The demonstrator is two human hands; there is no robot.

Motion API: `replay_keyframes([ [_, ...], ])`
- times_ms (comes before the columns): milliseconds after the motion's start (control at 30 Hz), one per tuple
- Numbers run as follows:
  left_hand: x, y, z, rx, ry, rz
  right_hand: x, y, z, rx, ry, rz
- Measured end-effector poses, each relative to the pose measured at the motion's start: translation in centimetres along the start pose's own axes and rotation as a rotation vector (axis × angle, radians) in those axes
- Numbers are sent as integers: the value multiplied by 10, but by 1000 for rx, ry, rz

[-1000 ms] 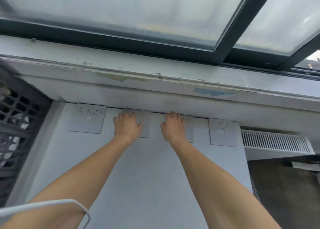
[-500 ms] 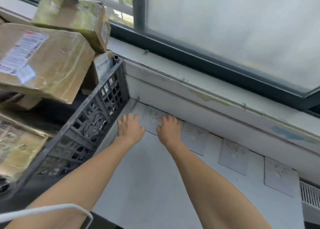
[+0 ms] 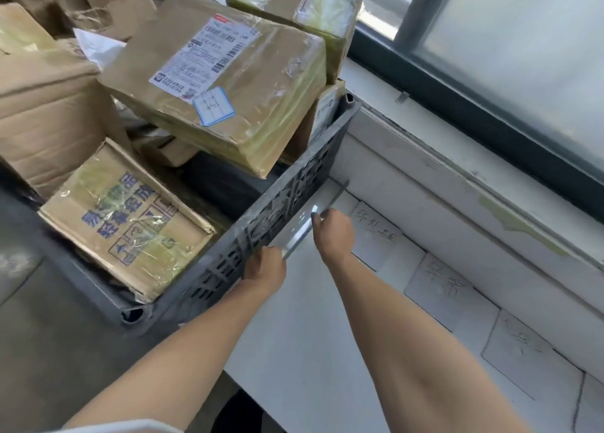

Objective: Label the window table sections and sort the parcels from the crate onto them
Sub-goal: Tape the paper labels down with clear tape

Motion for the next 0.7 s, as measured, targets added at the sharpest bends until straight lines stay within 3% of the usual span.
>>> replay_keyframes([
  [233,-20,-38,29,-691,67,-433,10,-3,25,79,16,192],
  [367,-30,-27,24,-914,149,-490,14,9,30,225,-8,308],
  [533,-31,-25,18,-858,122,-453,18,11,33,268,-52,331],
  [633,-26,-24,11,-640,118,-261,18,12,34,277,-69,324],
  [700,-24,-20,1,-331,175,-105,18,10,33,263,-61,308],
])
Point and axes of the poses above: each hand's wrist, its own x-axis towards the middle knuckle, its own z-axis out of the palm, y = z × x, the point moved 8 cm from there along x, towards the middle knuckle, and after that the axes turned 10 degrees about z, right-handed, at the moved point
